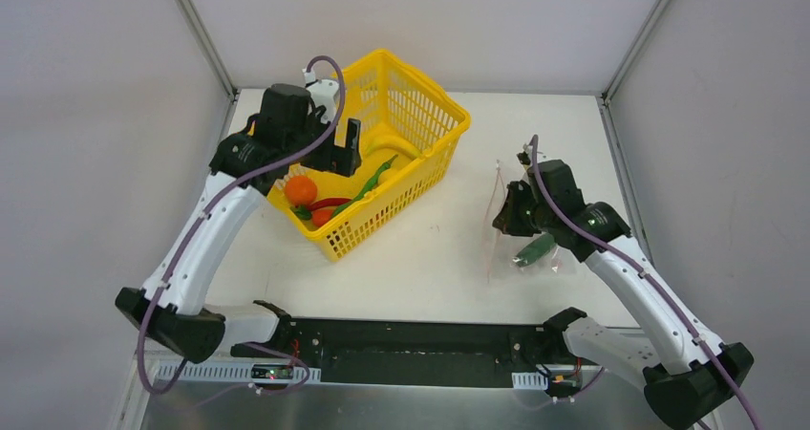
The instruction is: Place the food in the zip-top bag and seal the zipper
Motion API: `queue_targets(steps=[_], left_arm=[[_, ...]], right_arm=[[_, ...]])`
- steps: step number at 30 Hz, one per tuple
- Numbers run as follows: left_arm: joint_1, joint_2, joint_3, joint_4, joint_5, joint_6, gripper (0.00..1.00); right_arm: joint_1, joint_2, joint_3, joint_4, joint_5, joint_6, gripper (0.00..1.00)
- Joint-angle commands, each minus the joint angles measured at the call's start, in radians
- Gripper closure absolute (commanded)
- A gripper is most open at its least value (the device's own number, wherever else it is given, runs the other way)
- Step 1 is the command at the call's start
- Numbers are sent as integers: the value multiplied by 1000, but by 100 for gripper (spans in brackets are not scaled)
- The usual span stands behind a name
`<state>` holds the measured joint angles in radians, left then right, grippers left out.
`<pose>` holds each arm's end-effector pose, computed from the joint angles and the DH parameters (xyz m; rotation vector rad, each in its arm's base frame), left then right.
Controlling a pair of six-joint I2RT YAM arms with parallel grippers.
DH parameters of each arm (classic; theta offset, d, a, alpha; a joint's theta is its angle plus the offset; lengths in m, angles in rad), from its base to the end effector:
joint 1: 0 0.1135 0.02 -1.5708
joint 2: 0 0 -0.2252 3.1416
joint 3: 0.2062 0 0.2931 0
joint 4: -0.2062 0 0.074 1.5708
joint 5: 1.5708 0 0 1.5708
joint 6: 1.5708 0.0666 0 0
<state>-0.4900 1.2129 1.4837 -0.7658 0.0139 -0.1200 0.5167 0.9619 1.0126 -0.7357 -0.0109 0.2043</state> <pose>0.2865 -0.1539 0.3922 0.3928 2.0516 -0.3881 0.2462 0.1407 0.2837 -0.3615 2.2577 0.3942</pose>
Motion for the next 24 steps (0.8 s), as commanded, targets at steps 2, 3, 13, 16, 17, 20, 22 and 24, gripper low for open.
queue_targets(steps=[2,3,13,16,17,20,22,24], left_arm=[[169,194,111,-68,314,162,1],[187,236,124,-64,320,176,4],[226,575,65,175,347,76,9],[225,606,-2,269,337,42,11],[225,617,-13,289,333,34,11],[224,665,8,271,329,27,17],[218,697,19,261,316,21,18],[208,715,17,270,277,10,18]], right_arm=[[-1,-16,-19,118,-104,50,100],[-2,-18,-24,124,-107,51,100],[-2,-67,-83,162,-128,81,100],[-2,-73,-94,166,-139,86,100],[-2,-75,-100,171,-141,86,100],[-1,-73,-113,182,-145,88,100],[-2,-63,-115,187,-150,89,99],[-2,-56,-115,196,-160,90,99]])
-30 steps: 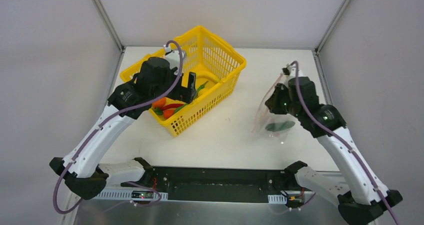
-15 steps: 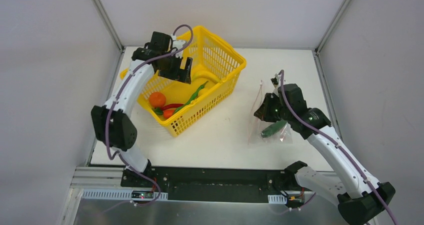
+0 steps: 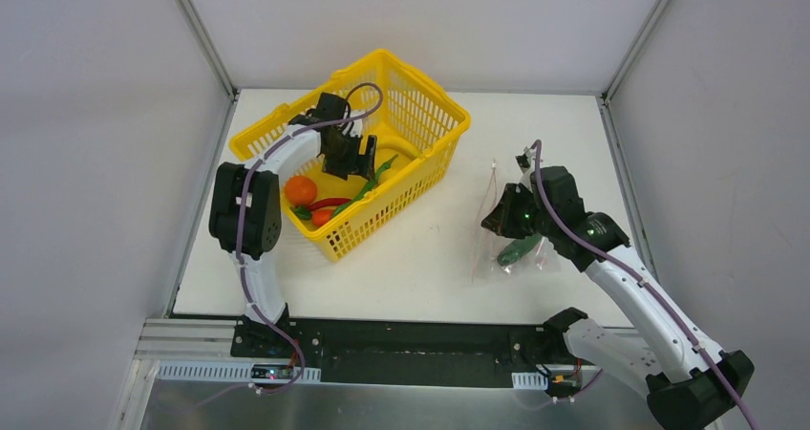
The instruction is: Place the food in the zip-top bag and seal the zipper
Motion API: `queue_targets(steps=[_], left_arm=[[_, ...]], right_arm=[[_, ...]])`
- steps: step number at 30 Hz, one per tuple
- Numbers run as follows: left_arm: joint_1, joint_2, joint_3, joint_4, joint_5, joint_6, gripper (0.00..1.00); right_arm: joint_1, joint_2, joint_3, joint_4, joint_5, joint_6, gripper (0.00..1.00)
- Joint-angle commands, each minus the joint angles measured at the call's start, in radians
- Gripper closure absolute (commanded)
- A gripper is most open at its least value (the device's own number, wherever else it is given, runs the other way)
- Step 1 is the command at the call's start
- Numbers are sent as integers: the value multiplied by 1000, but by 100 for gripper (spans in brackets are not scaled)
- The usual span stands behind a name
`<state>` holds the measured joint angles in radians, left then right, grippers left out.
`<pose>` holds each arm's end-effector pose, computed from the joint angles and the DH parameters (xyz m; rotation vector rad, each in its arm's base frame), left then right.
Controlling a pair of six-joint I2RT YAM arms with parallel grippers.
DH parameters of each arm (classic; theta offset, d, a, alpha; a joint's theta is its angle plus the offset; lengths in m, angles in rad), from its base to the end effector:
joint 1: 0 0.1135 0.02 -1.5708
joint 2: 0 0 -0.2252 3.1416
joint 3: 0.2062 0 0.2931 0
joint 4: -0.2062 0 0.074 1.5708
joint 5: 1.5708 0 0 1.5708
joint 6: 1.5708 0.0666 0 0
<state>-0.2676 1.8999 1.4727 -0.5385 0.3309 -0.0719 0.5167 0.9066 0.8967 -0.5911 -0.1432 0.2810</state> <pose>0.4347 -0.1416 0.1497 0.3809 2.5212 -0.5533 0.2423 0.1486 0.2689 -0.3456 2.2030 0.6032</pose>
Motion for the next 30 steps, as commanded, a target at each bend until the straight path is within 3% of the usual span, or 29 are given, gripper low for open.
queue_targets(steps=[1,9,14,18,25,30], left_arm=[[-19,39,30,40,-56,-41,19],[-62,91,-17,68,-178,-54,24],[-72,91,-41,70,-216,-54,37],[-92,87,-40,65,-288,-51,40],[-103,101,-6,34,-320,-43,61],[-105,61,-3,27,-300,-24,82]], right_arm=[[-3,3,1,55,-32,14,99],[-3,1,-10,62,-32,18,99],[-1,-1,-13,60,-29,18,99],[-2,-2,-13,59,-32,22,99],[-3,-13,-16,57,-29,27,99],[-2,-22,-16,54,-26,30,99]])
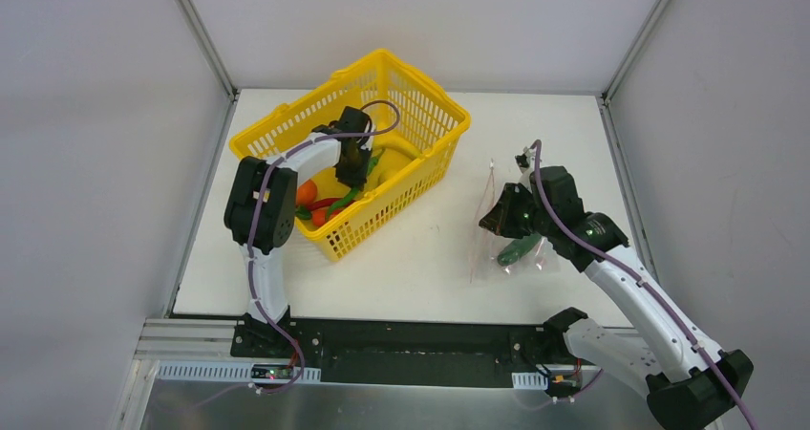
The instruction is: Place the food in the zip-top bag and seal the zipper
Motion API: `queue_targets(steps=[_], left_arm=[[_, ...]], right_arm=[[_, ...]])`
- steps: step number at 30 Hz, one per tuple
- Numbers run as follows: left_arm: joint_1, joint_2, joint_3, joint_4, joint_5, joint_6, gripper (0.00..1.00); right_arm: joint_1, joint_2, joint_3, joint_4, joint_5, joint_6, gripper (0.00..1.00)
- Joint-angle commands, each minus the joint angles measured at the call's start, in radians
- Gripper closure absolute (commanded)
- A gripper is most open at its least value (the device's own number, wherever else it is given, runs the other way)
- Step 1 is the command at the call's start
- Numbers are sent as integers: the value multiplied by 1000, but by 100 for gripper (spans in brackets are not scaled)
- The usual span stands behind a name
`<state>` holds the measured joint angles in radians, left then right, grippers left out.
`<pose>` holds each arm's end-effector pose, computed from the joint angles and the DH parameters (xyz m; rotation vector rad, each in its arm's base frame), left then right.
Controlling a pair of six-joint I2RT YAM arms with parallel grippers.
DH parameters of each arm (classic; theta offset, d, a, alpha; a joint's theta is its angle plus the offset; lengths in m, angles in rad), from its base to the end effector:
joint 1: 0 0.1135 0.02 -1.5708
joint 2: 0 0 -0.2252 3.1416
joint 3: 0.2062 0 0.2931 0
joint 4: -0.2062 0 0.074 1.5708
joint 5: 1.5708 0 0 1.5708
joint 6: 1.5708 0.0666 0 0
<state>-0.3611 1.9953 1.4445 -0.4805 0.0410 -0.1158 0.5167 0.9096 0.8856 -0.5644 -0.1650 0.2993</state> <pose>0.4301 -0.1654 0.0991 0.3350 2.5965 -0.2231 0.2434 0.1509 0.2668 -0.3385 2.1966 0.6398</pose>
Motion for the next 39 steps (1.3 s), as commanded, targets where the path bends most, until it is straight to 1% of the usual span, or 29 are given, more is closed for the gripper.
queue_targets(steps=[1,3,7,14,19,27,31,34,37,39], left_arm=[[-12,-47,25,-35,-6,24,86],[-12,-77,25,-46,-7,29,92],[-12,-149,23,-72,-28,32,96],[-12,-331,-2,-94,-64,15,98],[-12,-496,-36,-86,-43,-9,98],[-15,-759,-91,-65,86,-78,97],[-16,-882,-148,9,149,-150,97],[-26,-938,-158,49,233,-204,98],[-93,-955,-131,19,299,-217,98],[-185,-959,-124,-15,302,-201,98]], right_arm=[[-1,-26,-5,28,-4,14,99],[-2,-29,-5,26,-5,16,99],[-2,-34,-8,26,-7,22,99],[-3,-43,-11,26,-8,33,99],[-2,-48,-15,31,1,45,99],[-2,-46,-17,64,9,66,99],[-3,-45,-16,78,7,78,99],[-3,-47,-15,84,5,87,99],[-2,-58,-21,96,22,98,99],[-2,-68,-31,116,29,107,99]])
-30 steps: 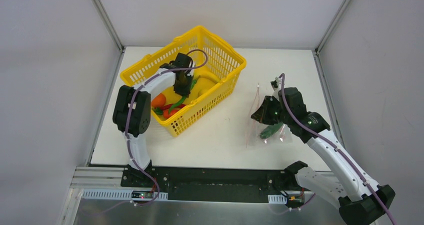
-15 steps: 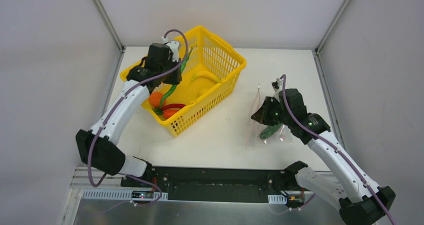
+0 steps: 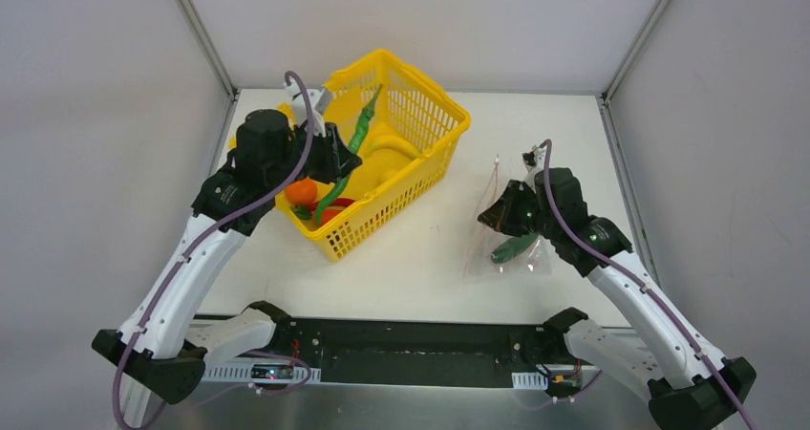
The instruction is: Place the food in the zip-top bag and seal the zipper
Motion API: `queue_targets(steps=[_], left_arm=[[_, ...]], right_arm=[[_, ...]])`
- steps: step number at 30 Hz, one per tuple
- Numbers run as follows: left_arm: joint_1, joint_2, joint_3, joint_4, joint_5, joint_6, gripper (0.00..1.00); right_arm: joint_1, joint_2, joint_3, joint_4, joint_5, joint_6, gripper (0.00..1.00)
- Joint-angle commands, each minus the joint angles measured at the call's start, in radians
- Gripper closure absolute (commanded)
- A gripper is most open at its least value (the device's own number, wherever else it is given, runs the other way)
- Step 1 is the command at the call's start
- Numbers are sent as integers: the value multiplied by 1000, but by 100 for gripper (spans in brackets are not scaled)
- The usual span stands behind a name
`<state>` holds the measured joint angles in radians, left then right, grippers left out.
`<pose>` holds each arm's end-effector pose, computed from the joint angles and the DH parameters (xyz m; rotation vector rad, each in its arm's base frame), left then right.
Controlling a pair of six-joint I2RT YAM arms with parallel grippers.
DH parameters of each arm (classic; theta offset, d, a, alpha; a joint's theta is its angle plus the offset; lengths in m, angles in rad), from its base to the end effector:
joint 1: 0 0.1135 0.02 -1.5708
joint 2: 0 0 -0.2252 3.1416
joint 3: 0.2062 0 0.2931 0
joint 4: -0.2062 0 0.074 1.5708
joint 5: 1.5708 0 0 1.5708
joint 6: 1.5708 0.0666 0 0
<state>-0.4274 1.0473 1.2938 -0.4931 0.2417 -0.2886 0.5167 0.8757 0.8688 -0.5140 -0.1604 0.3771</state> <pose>0.2714 -0.1411 0.4029 0.3051 1.8458 -0.7206 0.2419 0.1497 0.2749 -0.2511 2.1492 0.6977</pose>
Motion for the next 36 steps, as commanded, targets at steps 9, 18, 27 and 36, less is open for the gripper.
queue_targets(steps=[9,18,27,36], left_arm=[[-372,16,7,-170,103,-28,99],[-579,188,83,-313,26,-45,99],[-645,363,160,-332,-24,-83,100],[-649,452,214,-398,-142,-114,100]], right_arm=[[-2,-58,-32,91,37,53,99],[-3,-72,-41,108,38,62,99],[-2,-90,-49,114,39,65,99],[-2,-102,-43,101,46,54,99]])
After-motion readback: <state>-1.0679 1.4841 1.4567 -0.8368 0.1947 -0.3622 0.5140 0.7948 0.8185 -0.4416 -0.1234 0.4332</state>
